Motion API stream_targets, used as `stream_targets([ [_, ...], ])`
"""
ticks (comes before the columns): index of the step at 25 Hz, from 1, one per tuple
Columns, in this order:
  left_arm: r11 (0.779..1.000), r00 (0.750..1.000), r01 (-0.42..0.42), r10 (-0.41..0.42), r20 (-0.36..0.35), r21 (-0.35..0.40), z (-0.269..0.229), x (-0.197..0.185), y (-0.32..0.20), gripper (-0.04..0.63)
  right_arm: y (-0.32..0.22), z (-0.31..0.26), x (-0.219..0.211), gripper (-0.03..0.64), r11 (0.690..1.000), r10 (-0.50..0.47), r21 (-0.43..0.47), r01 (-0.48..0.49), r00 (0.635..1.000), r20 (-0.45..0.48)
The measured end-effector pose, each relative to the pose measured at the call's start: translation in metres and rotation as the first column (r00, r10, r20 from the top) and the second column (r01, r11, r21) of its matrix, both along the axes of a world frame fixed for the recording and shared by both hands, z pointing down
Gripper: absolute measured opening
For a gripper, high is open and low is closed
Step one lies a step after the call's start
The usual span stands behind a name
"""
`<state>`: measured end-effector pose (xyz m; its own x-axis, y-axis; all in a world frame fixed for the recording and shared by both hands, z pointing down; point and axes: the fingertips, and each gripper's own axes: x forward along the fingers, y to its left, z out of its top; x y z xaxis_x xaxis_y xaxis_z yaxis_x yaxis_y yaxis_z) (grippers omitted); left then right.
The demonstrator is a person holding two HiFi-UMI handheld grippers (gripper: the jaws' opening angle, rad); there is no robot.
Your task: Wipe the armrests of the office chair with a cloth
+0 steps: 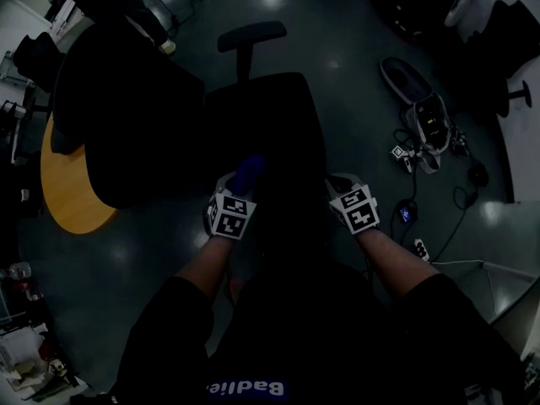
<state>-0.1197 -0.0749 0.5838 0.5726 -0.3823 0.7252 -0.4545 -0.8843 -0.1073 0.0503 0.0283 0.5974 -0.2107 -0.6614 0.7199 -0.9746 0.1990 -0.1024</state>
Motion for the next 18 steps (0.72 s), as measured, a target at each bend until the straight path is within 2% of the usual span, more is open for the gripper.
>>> stream_targets([
  [10, 0.998, 0.997, -0.068, 0.067, 0.041, 0.008, 0.004, 0.027, 0.007, 0.124, 0.007, 0.003, 0.0, 0.005, 1.0, -0.003, 0.018, 0.003, 1.0, 0.03],
  [18, 0.983, 0.983, -0.185, 0.185, 0.018, -0.005, 0.0, 0.087, 0.034, 0.124, 0.008, 0.002, 0.001, 0.004, 1.0, -0.016, 0.026, 0.014, 0.998, 0.057],
])
